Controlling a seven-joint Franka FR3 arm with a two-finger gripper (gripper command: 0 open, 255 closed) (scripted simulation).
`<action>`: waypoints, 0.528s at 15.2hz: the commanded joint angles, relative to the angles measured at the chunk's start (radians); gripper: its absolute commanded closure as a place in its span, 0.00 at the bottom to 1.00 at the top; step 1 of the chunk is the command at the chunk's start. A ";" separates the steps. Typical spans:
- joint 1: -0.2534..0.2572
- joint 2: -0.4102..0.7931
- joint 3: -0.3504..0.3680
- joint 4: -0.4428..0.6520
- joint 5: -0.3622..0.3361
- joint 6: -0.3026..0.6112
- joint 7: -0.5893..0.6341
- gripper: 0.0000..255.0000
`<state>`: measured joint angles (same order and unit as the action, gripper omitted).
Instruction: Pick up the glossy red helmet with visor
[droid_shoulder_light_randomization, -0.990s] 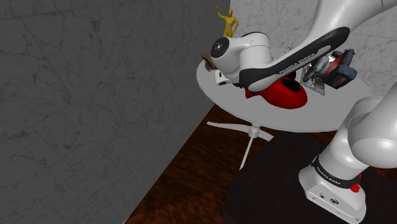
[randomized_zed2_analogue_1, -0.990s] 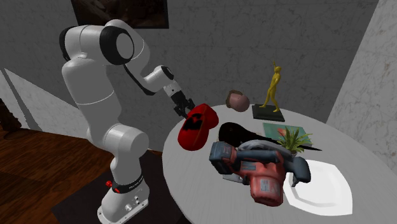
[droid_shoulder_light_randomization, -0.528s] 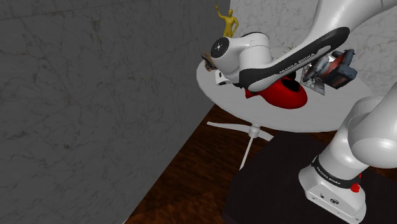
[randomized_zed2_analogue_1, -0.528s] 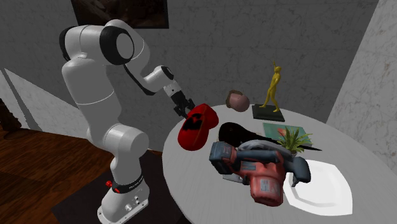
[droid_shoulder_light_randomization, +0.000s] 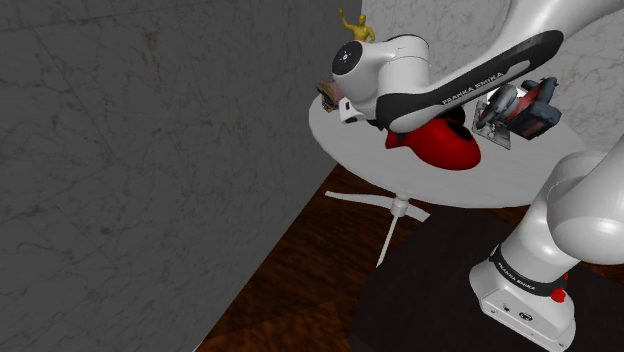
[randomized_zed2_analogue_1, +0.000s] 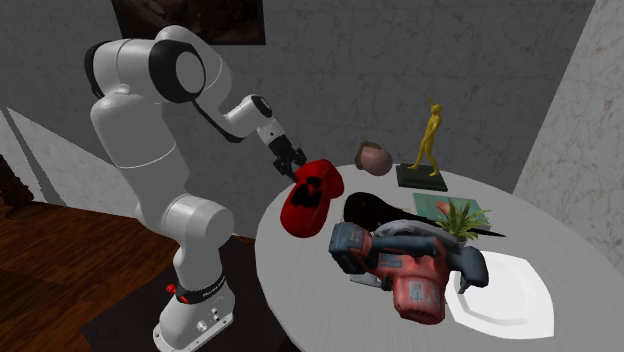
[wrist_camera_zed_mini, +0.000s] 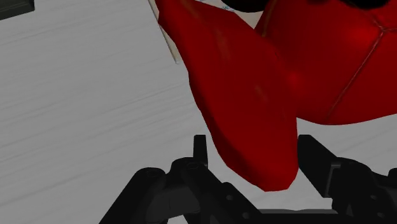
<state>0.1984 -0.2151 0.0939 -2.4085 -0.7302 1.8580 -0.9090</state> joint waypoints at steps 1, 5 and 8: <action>0.003 -0.017 0.002 0.012 0.008 -0.021 -0.016 1.00; 0.006 -0.043 0.004 0.039 0.021 -0.061 -0.051 1.00; 0.008 -0.059 0.005 0.061 0.029 -0.092 -0.076 1.00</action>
<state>0.2051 -0.2675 0.0978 -2.3569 -0.7038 1.7767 -0.9760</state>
